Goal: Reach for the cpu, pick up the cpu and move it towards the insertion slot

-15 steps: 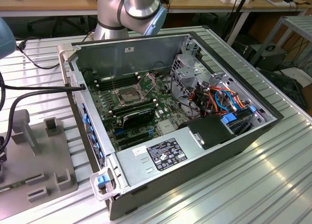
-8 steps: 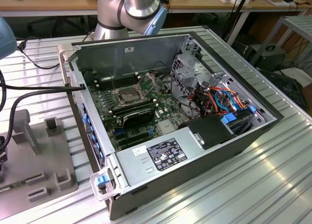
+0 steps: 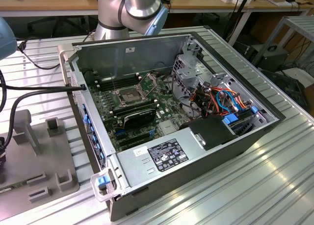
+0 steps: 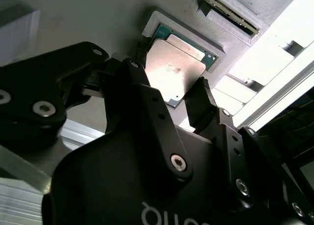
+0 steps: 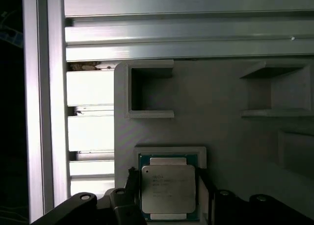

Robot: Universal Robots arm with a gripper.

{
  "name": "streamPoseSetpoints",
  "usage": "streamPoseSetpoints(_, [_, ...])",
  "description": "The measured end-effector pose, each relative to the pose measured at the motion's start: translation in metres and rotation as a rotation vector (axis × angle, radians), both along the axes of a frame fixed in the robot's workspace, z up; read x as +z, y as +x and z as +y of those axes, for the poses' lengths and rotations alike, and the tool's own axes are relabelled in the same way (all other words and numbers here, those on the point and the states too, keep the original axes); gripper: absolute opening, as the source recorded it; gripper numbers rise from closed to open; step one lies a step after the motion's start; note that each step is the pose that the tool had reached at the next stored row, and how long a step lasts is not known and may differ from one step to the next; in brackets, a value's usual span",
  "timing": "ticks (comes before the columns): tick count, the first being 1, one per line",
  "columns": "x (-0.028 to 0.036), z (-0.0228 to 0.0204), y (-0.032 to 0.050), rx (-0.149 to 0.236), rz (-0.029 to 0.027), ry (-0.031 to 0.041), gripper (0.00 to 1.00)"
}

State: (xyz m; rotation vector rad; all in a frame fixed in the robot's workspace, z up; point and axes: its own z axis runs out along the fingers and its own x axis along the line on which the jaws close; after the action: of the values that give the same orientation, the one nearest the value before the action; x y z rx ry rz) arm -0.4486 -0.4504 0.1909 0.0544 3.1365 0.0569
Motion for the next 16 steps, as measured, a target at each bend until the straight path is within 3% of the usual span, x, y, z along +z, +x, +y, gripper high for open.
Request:
streamPoseSetpoints(7, [0.0002, -0.0001, 0.0000, 0.000, -0.0001, 0.0001, 0.55])
streamPoseSetpoints(16, [0.0088, -0.0001, 0.0000, 0.000, -0.0001, 0.0001, 0.55])
